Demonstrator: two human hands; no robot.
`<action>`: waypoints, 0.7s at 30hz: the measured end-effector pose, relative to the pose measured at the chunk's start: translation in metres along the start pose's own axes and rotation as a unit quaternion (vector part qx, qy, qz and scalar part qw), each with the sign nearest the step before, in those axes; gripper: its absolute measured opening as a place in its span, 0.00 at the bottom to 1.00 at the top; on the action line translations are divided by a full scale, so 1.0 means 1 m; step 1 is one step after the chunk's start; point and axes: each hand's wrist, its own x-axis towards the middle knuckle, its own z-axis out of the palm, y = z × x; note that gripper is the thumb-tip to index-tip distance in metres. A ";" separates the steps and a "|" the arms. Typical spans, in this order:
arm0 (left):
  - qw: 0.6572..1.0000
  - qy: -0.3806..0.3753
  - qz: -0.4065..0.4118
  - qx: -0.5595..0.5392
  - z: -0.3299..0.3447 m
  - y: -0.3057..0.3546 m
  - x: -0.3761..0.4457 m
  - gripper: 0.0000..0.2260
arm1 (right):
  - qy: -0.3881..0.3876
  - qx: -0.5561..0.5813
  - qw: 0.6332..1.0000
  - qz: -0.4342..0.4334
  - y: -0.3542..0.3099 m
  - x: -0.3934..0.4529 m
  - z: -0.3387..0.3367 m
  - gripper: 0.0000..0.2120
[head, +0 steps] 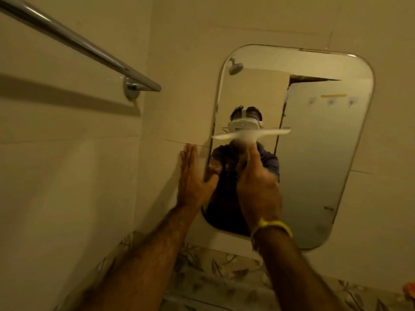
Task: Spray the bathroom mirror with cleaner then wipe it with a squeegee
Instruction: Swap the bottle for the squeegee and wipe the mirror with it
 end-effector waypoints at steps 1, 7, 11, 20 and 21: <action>1.000 0.003 0.000 0.002 0.001 0.000 -0.001 0.47 | 0.003 -0.011 1.000 -0.016 -0.006 0.015 0.001 0.26; 0.995 -0.083 -0.014 0.043 -0.012 -0.003 0.006 0.58 | -0.082 -0.019 0.993 -0.077 0.000 -0.036 0.012 0.31; 0.993 -0.111 -0.008 0.049 -0.020 -0.005 0.006 0.61 | -0.031 -0.016 0.997 -0.066 0.001 -0.015 0.016 0.27; 0.983 -0.164 -0.010 0.088 -0.018 -0.005 0.011 0.70 | -0.090 -0.052 0.992 -0.075 0.044 -0.080 0.008 0.28; 0.980 -0.170 -0.015 0.098 -0.019 -0.003 0.011 0.71 | -0.069 -0.052 0.993 -0.076 0.047 -0.072 0.007 0.27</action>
